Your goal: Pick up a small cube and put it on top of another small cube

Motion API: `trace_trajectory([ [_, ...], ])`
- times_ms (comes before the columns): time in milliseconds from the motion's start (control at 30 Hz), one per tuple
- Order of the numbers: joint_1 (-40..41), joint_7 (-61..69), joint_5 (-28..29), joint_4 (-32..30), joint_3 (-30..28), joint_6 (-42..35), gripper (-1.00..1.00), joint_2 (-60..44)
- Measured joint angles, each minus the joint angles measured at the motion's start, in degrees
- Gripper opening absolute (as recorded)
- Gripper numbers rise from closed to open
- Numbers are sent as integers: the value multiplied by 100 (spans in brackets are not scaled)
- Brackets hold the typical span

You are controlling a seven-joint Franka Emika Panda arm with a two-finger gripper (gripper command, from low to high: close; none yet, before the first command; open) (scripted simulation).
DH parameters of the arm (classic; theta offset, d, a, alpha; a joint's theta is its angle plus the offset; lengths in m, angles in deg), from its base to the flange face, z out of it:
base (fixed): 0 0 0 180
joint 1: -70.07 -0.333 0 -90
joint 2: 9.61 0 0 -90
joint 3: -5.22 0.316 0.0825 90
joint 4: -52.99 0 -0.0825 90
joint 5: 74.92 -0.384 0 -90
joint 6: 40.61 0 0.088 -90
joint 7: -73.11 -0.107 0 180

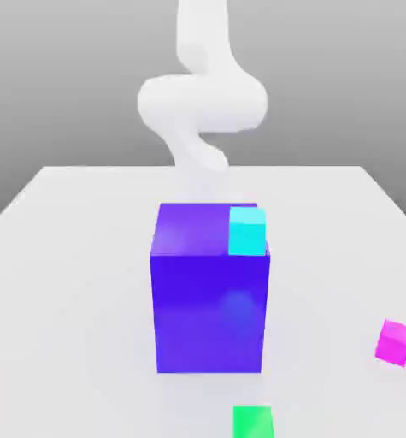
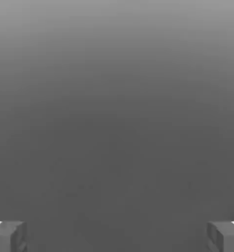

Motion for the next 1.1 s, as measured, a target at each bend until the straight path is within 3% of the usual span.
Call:
trace_trajectory([
  [300,-1068,842,-417,-418,351,824,0,-1903],
  [533,-1687,1238,-392,-740,863,1466,0,-3354],
  [800,-2599,1066,508,-1111,1107,2204,0,-5035],
  [1000,-3101,672,1164,-982,687,3060,0,-6284],
  [1033,-3150,635,1211,-953,629,3168,-100,-6421],
  [1100,-3150,634,1211,-953,629,3168,-100,-6421],
])
